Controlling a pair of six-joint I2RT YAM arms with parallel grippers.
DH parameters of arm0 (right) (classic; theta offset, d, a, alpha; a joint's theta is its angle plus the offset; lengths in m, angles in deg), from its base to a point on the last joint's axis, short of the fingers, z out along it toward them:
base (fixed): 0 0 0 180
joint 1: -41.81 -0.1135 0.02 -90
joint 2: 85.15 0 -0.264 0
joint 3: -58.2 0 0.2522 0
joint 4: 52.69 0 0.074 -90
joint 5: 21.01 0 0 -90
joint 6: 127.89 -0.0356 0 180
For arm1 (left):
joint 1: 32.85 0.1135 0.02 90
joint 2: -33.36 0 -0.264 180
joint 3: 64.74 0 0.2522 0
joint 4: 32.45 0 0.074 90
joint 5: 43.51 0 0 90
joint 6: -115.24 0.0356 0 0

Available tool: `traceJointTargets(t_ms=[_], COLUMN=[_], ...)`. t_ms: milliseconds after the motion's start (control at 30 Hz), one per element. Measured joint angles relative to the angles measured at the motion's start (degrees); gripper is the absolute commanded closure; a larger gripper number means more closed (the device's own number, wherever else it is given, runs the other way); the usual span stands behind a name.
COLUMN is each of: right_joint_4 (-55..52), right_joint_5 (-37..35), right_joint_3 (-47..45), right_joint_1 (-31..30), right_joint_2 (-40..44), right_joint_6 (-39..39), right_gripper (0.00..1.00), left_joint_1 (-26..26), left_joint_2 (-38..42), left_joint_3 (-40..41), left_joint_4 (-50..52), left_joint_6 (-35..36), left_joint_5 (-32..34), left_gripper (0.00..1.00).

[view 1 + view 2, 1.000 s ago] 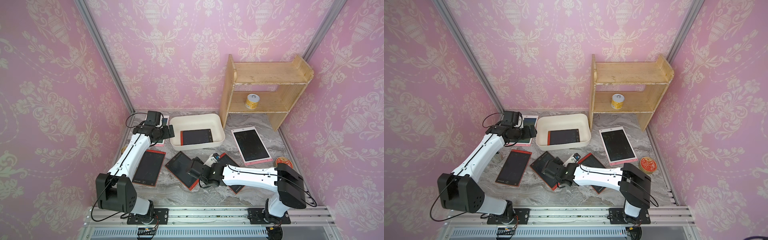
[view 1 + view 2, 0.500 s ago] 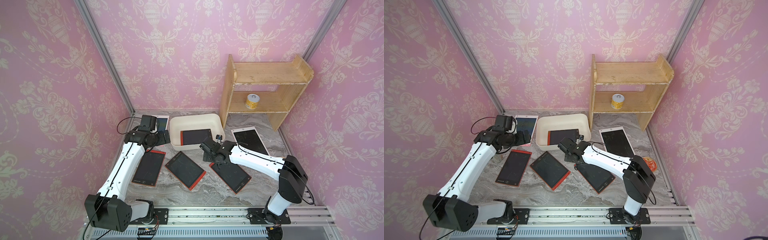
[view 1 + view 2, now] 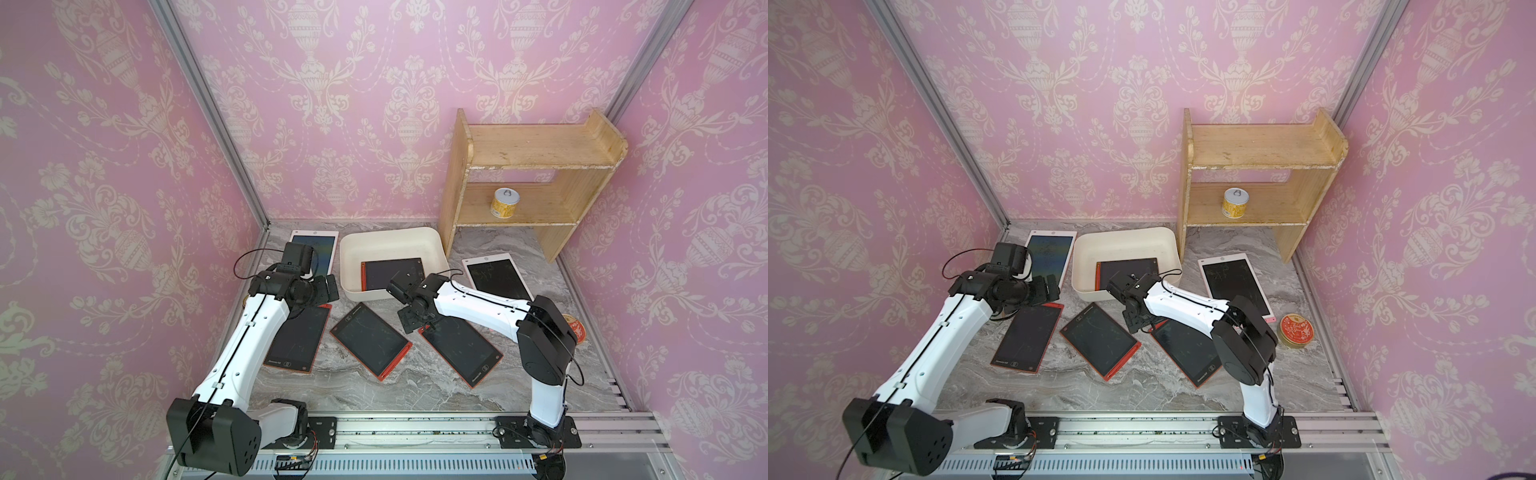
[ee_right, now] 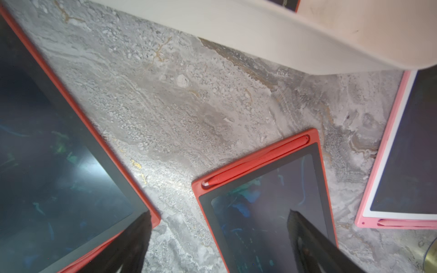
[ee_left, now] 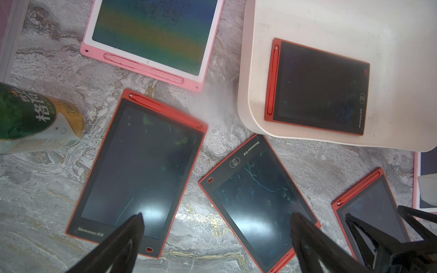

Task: Take out the writing tablet from the storage box
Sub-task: Adjust the writing tablet at the center of the board.

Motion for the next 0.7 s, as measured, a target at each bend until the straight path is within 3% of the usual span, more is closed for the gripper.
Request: traceJointTargets(t_ms=[700], right_joint_4=[2.93], right_joint_5=[-2.89], right_joint_3=[-1.42], right_joint_1=[-5.49], right_joint_2=[-5.2], right_joint_6=[2.08], right_gripper=[0.1], left_joint_1=[0.0], left_joint_2=[0.39], left_joint_3=[1.11], left_joint_4=[-0.07], left_joint_6=[-0.85], left_joint_5=[0.48], left_gripper=[0.01])
